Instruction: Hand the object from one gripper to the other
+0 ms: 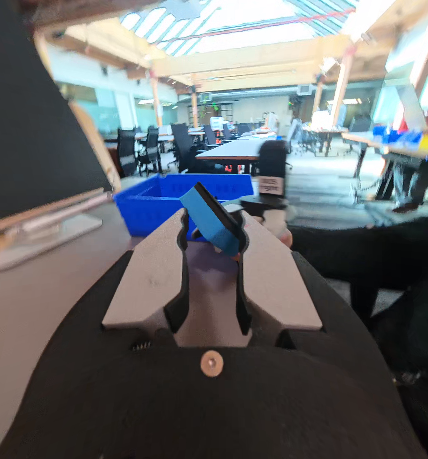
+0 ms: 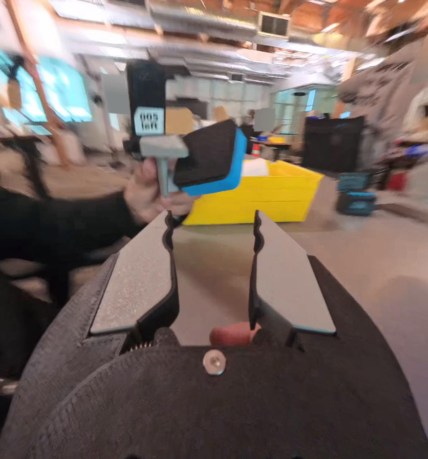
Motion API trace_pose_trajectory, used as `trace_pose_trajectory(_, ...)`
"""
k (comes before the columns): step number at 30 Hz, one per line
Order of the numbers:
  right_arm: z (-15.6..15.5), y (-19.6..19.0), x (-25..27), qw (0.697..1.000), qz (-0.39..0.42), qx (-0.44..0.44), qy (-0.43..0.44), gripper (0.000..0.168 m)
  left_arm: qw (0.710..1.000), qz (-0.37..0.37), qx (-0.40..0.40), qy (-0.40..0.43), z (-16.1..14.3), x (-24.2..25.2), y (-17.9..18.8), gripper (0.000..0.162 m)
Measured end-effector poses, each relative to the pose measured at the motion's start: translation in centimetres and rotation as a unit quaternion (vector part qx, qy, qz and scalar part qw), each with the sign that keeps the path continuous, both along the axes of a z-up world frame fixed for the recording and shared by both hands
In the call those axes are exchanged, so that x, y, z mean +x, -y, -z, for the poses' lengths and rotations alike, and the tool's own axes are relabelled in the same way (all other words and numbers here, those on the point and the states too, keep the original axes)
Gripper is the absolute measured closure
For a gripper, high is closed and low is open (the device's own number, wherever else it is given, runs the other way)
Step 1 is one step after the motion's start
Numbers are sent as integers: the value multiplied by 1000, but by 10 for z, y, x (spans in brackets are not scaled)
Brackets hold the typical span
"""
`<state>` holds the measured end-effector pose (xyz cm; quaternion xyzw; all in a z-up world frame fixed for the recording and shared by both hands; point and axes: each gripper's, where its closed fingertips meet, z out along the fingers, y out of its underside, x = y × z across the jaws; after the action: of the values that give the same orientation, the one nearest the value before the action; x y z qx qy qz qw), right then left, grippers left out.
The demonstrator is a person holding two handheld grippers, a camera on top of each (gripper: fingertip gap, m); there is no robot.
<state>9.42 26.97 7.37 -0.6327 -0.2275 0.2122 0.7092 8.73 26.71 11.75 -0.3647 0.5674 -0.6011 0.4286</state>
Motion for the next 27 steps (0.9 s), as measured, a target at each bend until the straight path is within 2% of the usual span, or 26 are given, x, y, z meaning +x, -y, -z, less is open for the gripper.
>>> trace_pose_trajectory(2,-12,8,-1,992,-68,-28,-98,97,996,43,65,44,-7,-13,28,125)
trace_pose_trajectory(4,-32,23,-6,978,-133,-24,-160,101,993,54,77,72,-15,-20,40,125)
trace_pose_trajectory(7,-55,45,-22,966,-194,-12,-170,113,992,33,86,89,-23,-21,40,125)
trace_pose_trajectory(9,-65,51,-29,967,-195,-6,-164,116,991,43,92,86,-22,-21,47,125)
trace_pose_trajectory(10,-68,51,-31,968,-188,-5,-163,126,990,39,101,86,-21,-20,49,125)
trace_pose_trajectory(11,-70,49,-29,971,-172,-5,-164,145,989,33,111,88,-20,-19,51,126)
trace_pose_trajectory(15,-72,43,-20,977,-143,-36,-157,149,992,-18,113,51,-17,-9,46,127)
trace_pose_trajectory(19,-72,42,-12,992,-85,-25,-85,149,995,-56,82,-23,-11,1,40,127)
trace_pose_trajectory(22,-74,39,-1,1000,11,10,18,149,989,-60,64,-118,6,2,36,110)
trace_pose_trajectory(24,-78,42,5,991,72,48,105,151,984,-40,56,-165,16,-2,39,102)
trace_pose_trajectory(27,-80,51,12,955,140,93,245,149,979,-84,105,-157,15,-3,25,106)
